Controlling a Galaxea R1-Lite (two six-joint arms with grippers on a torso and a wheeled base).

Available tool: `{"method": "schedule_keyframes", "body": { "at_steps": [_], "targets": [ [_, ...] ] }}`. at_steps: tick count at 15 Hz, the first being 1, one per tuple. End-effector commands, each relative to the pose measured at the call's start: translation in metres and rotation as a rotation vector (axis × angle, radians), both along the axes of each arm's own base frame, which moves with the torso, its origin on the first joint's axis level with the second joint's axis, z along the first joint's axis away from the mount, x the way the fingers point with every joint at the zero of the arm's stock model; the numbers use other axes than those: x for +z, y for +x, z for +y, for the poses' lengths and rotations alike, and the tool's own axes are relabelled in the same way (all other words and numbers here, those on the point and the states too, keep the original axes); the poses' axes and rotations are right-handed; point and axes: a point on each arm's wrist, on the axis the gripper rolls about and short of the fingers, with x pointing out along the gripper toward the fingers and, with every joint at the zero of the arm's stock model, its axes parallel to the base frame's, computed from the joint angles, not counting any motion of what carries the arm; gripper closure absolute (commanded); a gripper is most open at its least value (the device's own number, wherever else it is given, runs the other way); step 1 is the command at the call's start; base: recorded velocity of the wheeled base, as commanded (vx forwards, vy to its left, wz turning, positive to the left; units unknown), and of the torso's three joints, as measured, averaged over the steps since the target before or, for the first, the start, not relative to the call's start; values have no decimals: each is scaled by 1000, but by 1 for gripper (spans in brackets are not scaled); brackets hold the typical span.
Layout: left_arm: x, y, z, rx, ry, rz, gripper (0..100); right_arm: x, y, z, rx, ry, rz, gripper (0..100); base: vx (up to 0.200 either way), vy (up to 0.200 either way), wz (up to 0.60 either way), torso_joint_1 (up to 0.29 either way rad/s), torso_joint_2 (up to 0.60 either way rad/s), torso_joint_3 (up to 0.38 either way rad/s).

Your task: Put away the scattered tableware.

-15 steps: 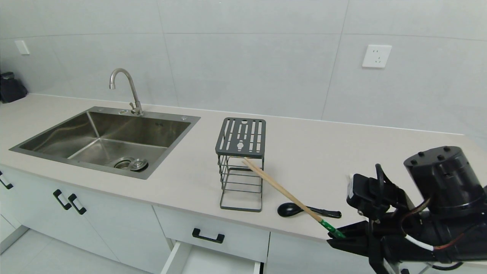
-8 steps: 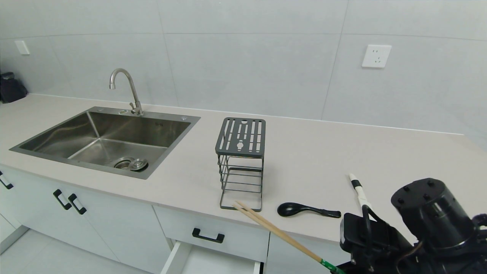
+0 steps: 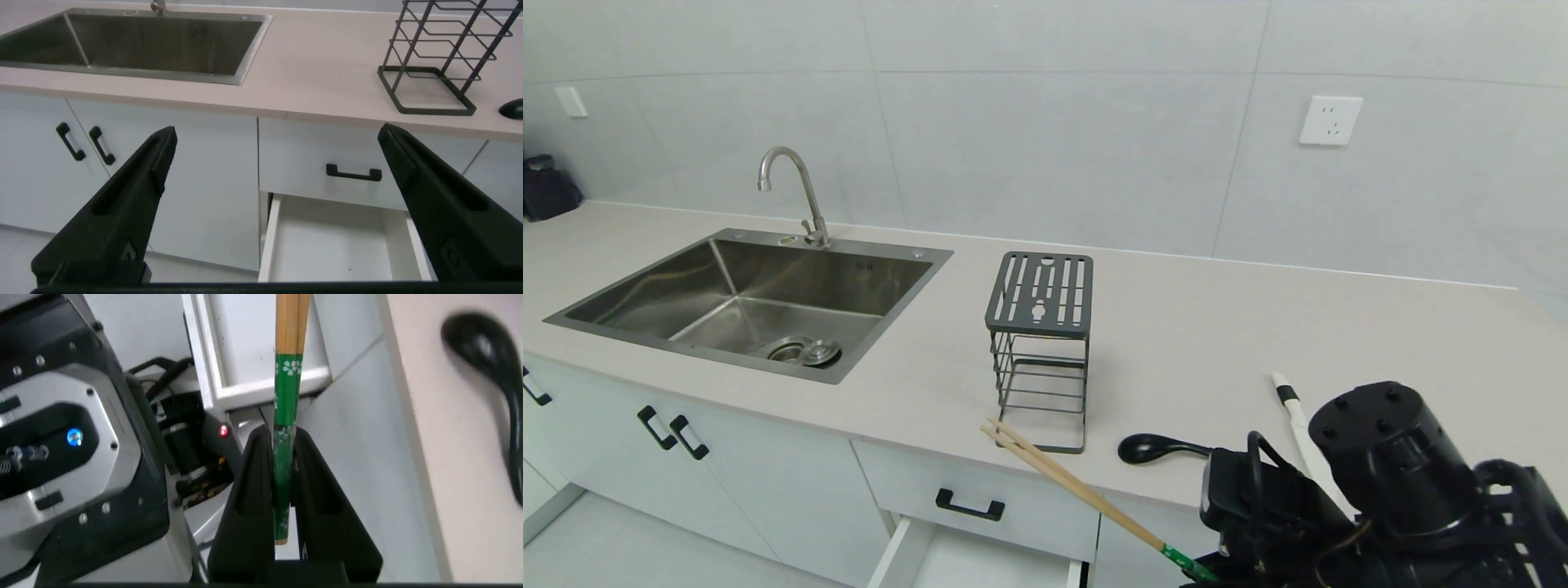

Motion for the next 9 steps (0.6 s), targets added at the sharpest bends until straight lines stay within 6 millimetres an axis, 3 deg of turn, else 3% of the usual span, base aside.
{"method": "schedule_keyframes", "body": {
  "at_steps": [1,9],
  "targets": [
    [0,0,0,0,0,1,0,-5,11,21,27,-7,7,100,0,0,0,0,0,0],
    [0,0,0,0,0,1,0,-5,28,49,42,-32,29,100,0,0,0,0,0,0]
  ]
}}
